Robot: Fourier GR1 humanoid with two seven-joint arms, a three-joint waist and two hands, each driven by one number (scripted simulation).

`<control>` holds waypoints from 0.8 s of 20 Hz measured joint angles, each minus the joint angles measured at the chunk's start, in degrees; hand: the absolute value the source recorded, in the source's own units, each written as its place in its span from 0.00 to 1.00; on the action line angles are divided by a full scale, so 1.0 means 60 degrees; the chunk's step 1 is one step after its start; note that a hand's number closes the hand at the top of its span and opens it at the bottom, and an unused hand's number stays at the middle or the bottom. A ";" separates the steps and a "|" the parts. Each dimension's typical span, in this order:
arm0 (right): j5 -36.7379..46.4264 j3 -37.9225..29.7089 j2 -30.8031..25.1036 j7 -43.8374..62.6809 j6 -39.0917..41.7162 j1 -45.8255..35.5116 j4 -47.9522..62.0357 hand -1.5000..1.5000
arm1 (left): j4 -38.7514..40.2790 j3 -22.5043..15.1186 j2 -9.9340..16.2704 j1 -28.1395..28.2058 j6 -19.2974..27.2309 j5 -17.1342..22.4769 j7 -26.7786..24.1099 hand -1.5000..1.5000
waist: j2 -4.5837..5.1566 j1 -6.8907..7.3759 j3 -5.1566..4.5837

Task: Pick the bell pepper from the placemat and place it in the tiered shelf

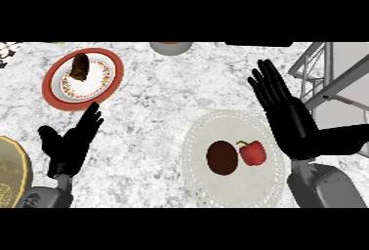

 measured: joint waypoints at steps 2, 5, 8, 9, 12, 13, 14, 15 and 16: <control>0.0156 -0.0129 -0.0309 0.0129 0.0157 -0.0238 0.0049 0.00 | -0.0042 -0.0054 -0.0090 -0.0016 0.0005 -0.0145 -0.0285 0.50 | 0.0092 -0.0021 0.0147; 0.0439 -0.0469 -0.1126 0.0031 0.0700 -0.0391 0.0327 0.00 | -0.0161 -0.0154 -0.0015 -0.0415 0.0169 -0.0668 -0.0640 0.50 | 0.0180 -0.0078 0.0273; -0.0846 -0.1069 -0.0305 -0.0055 0.0651 -0.0229 0.0423 1.00 | -0.0326 -0.0297 0.0026 -0.0530 0.0192 -0.0958 -0.0924 0.50 | 0.0269 -0.0167 0.0484; -0.0215 -0.1144 -0.0890 -0.0066 0.0542 -0.0166 0.0600 1.00 | -0.0341 -0.0301 0.0069 -0.0535 0.0201 -0.1009 -0.0944 0.50 | 0.0257 -0.0290 0.0404; 0.1587 -0.1172 -0.1877 -0.0559 -0.0177 0.0126 0.0920 0.00 | -0.0435 -0.0399 0.0085 -0.0619 0.0243 -0.1185 -0.1013 0.50 | 0.0199 -0.0373 0.0278; 0.2001 -0.1218 -0.1877 -0.0966 -0.0522 0.0310 0.0952 0.00 | -0.0447 -0.0468 0.0004 -0.0651 0.0330 -0.1276 -0.1044 0.50 | 0.0160 -0.0366 0.0242; 0.2306 -0.1337 -0.1807 -0.1429 -0.0872 0.0453 0.0977 0.00 | -0.0384 -0.0477 0.0013 -0.0655 0.0306 -0.1317 -0.1129 0.50 | 0.0132 -0.0341 0.0210; 0.2540 -0.1447 -0.1652 -0.1889 -0.1209 0.0585 0.1106 0.00 | -0.0390 -0.0513 -0.0005 -0.0665 0.0294 -0.1351 -0.1172 0.50 | 0.0129 -0.0287 0.0200; 0.2623 -0.1577 -0.1472 -0.2446 -0.1405 0.0714 0.1217 0.00 | -0.0369 -0.0564 -0.0046 -0.0705 0.0325 -0.1422 -0.1177 0.50 | 0.0116 -0.0239 0.0184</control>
